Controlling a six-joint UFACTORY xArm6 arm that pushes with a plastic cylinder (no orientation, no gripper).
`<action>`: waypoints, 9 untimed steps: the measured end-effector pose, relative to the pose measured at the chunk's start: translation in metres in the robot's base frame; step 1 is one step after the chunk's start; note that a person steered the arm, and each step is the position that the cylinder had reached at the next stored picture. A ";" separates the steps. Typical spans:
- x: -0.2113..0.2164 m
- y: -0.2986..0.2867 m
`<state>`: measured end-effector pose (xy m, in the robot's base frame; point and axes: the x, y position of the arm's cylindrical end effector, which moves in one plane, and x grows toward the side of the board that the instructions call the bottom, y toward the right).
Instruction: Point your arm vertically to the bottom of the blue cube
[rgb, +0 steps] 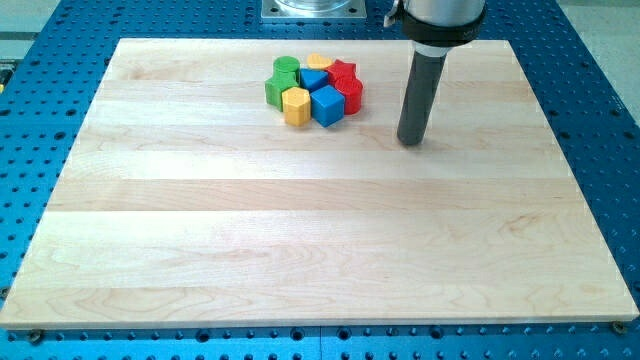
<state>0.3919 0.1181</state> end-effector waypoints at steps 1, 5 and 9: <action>0.000 0.000; 0.001 0.000; 0.109 -0.116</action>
<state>0.5006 0.0020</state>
